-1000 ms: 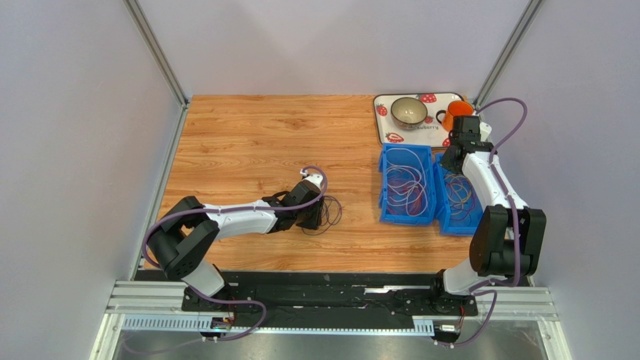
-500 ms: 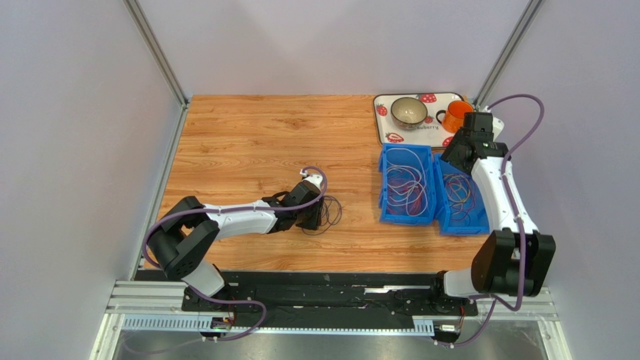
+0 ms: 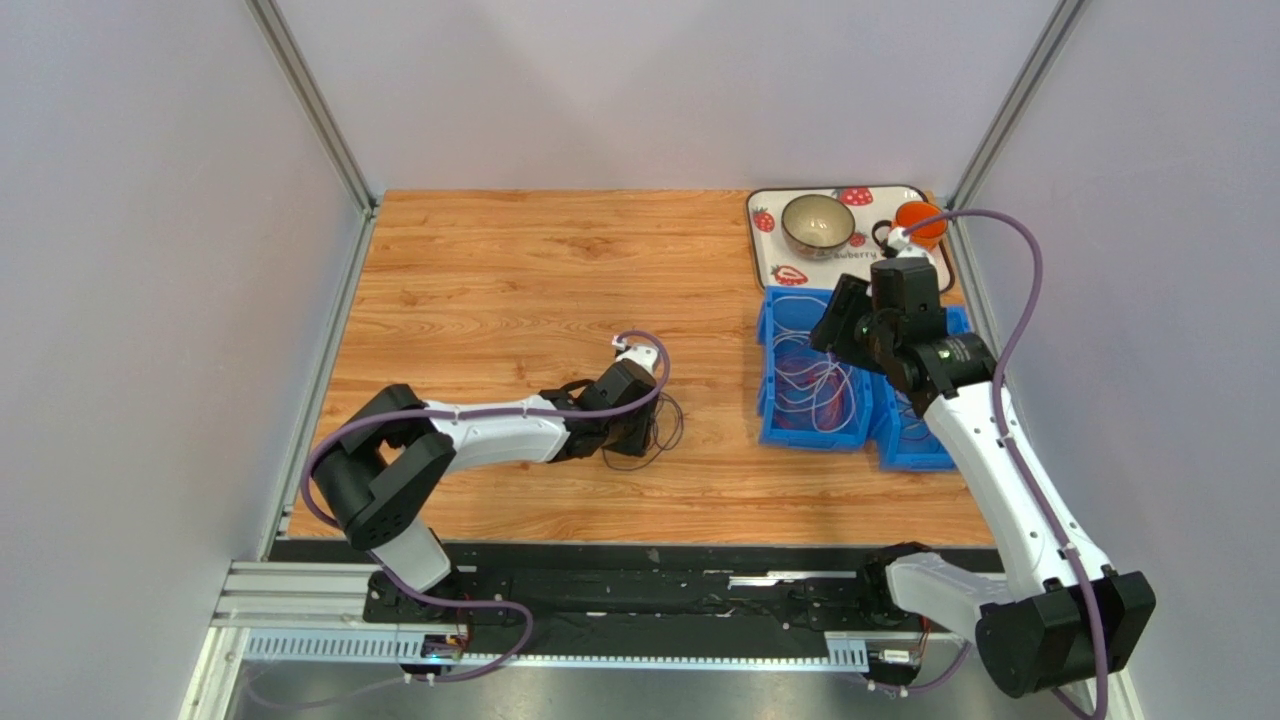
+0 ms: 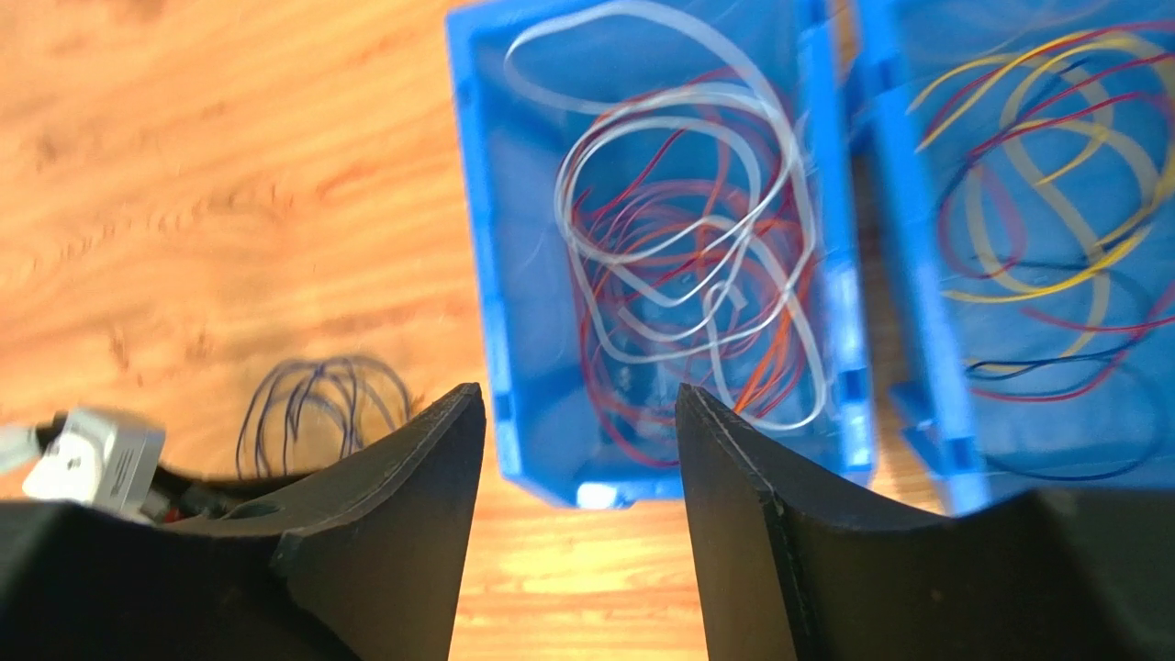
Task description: Untangle the cables
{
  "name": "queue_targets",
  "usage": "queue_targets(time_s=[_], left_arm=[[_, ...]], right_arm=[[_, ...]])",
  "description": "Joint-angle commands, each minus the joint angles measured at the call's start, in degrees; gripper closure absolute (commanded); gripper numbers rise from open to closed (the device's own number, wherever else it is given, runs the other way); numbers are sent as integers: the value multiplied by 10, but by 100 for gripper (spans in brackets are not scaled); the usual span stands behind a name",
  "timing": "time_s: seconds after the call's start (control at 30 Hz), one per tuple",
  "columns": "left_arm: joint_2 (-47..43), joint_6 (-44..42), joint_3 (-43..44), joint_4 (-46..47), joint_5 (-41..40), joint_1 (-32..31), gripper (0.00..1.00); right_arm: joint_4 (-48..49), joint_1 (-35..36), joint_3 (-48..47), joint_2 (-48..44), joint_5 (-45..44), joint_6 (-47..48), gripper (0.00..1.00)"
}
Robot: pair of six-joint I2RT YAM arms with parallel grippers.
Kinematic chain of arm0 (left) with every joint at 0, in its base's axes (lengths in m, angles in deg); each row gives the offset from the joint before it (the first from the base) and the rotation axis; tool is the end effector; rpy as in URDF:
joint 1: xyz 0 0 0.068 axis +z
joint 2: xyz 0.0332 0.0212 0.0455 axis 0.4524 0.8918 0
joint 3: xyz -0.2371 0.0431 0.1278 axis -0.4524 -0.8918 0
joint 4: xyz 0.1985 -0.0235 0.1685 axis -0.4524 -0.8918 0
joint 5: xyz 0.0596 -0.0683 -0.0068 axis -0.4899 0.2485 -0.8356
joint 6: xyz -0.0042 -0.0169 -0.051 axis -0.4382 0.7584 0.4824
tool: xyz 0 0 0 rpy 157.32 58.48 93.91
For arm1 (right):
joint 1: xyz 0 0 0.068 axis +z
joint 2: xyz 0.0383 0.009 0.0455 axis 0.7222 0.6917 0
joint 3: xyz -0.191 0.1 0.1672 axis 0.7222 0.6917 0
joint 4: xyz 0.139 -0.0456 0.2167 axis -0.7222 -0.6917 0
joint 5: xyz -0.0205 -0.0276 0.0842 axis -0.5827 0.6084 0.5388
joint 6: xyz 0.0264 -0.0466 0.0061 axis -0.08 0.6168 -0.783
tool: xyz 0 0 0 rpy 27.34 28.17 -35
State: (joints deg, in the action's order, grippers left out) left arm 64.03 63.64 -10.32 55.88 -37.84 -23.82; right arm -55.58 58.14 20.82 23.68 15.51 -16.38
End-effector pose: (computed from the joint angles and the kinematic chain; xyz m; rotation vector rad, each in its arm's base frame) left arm 0.2034 -0.2395 0.1561 0.3189 2.4880 -0.4272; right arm 0.2204 0.0426 0.3386 0.3593 2.2927 0.2217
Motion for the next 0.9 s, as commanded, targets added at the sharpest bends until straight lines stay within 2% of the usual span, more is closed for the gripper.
queue_targets(time_s=[0.0, 0.17, 0.33, 0.47, 0.53, 0.63, 0.87], left_arm=[[17, -4, 35, -19, -43, -17, 58], [41, 10, 65, -58, -64, -18, 63], [60, 14, 84, -78, -72, -19, 82], [54, 16, 86, -86, -72, -19, 90], [44, 15, 89, -98, -69, -19, 98], [21, 12, 105, -137, -73, -19, 100], [-72, -10, 161, -234, -78, -19, 100]], right_arm=[[8, 22, 14, -18, 16, -15, 43], [5, 22, 23, -35, 12, -5, 43], [3, 22, 30, -48, 28, -3, 44], [7, 22, 44, -57, 43, -5, 44], [7, 22, 48, -59, 46, -7, 44], [7, 23, 53, -66, 53, -8, 44], [37, 43, 65, -69, 154, -20, 44]])
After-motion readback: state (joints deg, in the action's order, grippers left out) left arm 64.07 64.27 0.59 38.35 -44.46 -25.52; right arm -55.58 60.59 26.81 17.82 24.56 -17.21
